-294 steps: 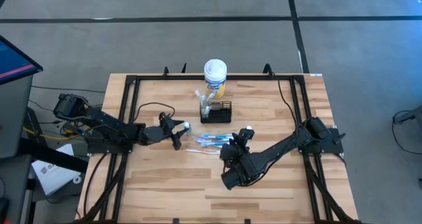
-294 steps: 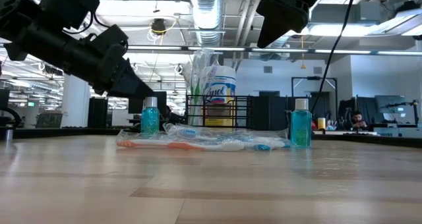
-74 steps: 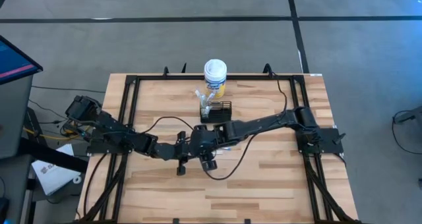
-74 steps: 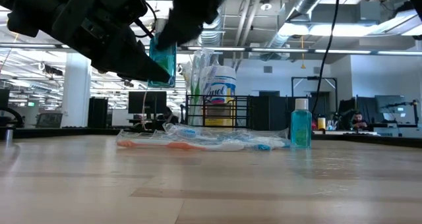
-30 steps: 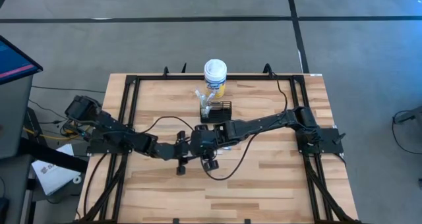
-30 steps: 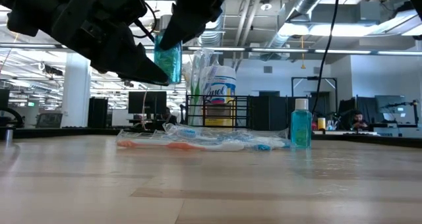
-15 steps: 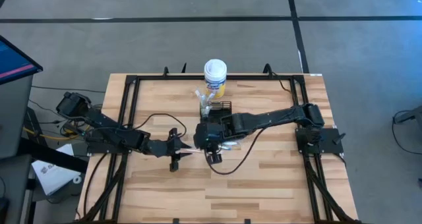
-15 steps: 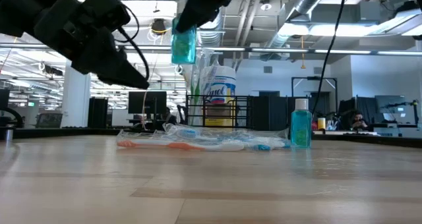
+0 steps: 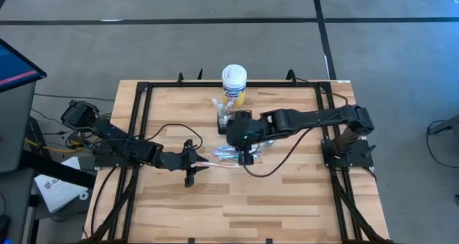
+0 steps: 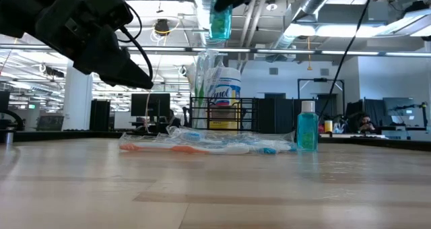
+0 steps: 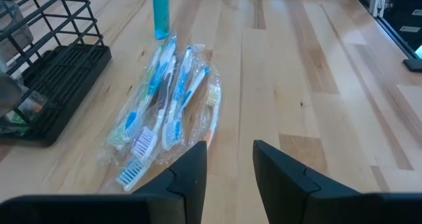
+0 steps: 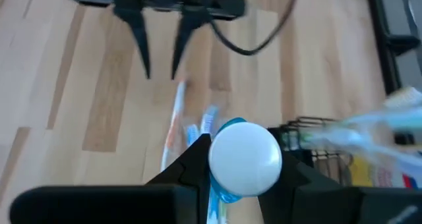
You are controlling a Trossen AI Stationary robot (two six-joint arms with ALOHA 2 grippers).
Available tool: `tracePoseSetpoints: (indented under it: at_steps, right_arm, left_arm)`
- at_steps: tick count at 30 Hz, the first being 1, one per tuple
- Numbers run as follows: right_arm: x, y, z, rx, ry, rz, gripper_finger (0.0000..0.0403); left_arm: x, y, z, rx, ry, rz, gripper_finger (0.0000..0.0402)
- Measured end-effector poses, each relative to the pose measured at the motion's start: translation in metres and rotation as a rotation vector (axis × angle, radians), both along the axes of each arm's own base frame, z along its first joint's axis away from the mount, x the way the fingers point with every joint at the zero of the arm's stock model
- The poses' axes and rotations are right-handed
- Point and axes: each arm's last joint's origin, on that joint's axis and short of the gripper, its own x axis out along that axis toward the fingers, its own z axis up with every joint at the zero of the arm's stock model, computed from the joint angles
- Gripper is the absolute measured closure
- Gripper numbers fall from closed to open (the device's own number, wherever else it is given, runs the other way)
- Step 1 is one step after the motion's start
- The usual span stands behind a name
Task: Pick & Place toothbrushing station
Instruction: Put the blue mouthwash bottle into the black wire organizer
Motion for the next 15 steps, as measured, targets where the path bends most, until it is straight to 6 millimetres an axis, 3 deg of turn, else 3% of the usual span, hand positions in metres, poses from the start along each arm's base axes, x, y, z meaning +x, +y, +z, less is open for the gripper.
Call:
tracePoseSetpoints:
  at_steps: [5, 15]
  right_arm:
    - [-0.013, -0.017, -0.004, 0.009, -0.005, -0.055, 0.0323]
    - [-0.02, -0.057, -0.025, 0.017, 0.009, -0.158, 0.0323]
  left_arm:
    - [0.0, 0.0, 0.0, -0.007, -0.002, 0.003, 0.0284]
    - [0.0, 0.0, 0.0, -0.007, -0.002, 0.003, 0.0284]
